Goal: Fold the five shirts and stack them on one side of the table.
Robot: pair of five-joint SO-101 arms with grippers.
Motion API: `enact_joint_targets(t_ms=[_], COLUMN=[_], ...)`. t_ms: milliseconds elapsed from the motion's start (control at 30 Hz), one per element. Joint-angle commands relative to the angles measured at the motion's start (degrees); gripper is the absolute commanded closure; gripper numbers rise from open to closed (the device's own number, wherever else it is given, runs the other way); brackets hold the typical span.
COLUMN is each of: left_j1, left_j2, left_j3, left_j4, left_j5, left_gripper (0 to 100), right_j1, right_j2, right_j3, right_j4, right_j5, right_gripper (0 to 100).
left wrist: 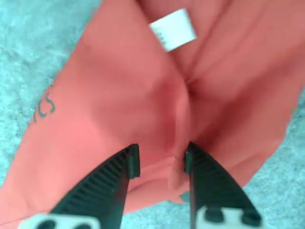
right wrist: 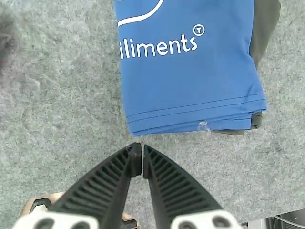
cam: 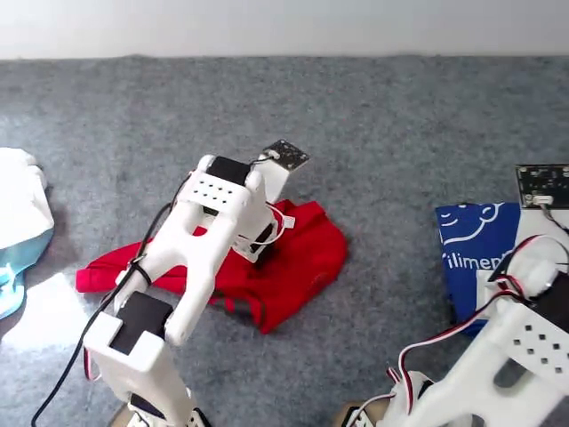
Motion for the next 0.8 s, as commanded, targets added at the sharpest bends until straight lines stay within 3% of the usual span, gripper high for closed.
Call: enact_joint_targets(t_ms=[0, 200, 533, 767], left_j1=[1.4, 6.0, 5.5, 1.4], left_j2=[-0.3, -0.2, -0.1, -0.1], left_j3=[-1.6, -1.1, 0.8, 1.1], left_j4=[0.1, 0.2, -1.5, -2.2], left_j5=[-0.3, -0.2, -0.1, -0.3], left_gripper=[84, 84, 84, 84], right_j1=[-0.4, -0.5, -0.3, -0.3], right_j2=[-1.0, -1.0, -1.0, -1.0], right_j3=[-0.3, -0.3, -0.3, -0.3], right_j4=[2.5, 2.5, 2.5, 2.5], right_j5=[-0.3, -0.2, -0.2, -0.2], right_gripper=[98.0, 98.0, 98.0, 98.0])
